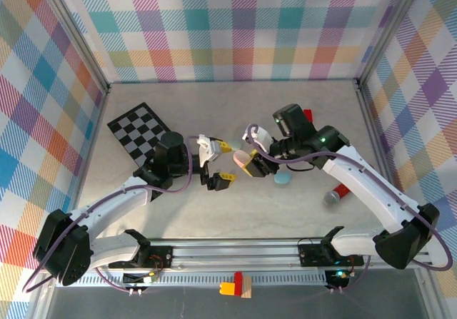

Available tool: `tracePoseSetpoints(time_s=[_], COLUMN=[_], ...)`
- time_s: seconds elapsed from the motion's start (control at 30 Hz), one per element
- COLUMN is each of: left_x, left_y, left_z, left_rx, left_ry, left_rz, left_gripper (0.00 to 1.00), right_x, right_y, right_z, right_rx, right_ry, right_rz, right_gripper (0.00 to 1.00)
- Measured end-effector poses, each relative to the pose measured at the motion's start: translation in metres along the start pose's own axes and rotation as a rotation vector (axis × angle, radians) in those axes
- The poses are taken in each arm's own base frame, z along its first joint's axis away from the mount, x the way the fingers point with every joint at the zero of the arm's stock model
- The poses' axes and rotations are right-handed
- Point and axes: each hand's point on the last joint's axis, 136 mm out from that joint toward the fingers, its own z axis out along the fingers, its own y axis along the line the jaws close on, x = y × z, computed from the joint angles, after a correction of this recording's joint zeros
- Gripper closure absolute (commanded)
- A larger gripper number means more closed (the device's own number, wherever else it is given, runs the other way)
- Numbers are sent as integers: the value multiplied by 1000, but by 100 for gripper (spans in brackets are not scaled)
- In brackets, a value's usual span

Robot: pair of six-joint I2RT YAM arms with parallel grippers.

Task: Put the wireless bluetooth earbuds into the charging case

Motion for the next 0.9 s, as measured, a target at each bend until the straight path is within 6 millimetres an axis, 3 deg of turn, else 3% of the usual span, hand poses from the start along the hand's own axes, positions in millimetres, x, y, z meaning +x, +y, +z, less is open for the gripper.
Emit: tracePoseSetpoints(time_s=[0.33, 0.9], left_x=[-2, -15], left_y=[-13, -23], left_z=[2, 0], left_rx=[64, 131], left_ry=[7, 2], left_rz=[-14, -49], left_gripper=[12, 26], right_x=[-1, 7], right_y=[12, 12], right_z=[6, 14], right_rx=[-87, -109], right_ry=[39, 82], right_rz=[-46, -82], right_gripper=[64, 63])
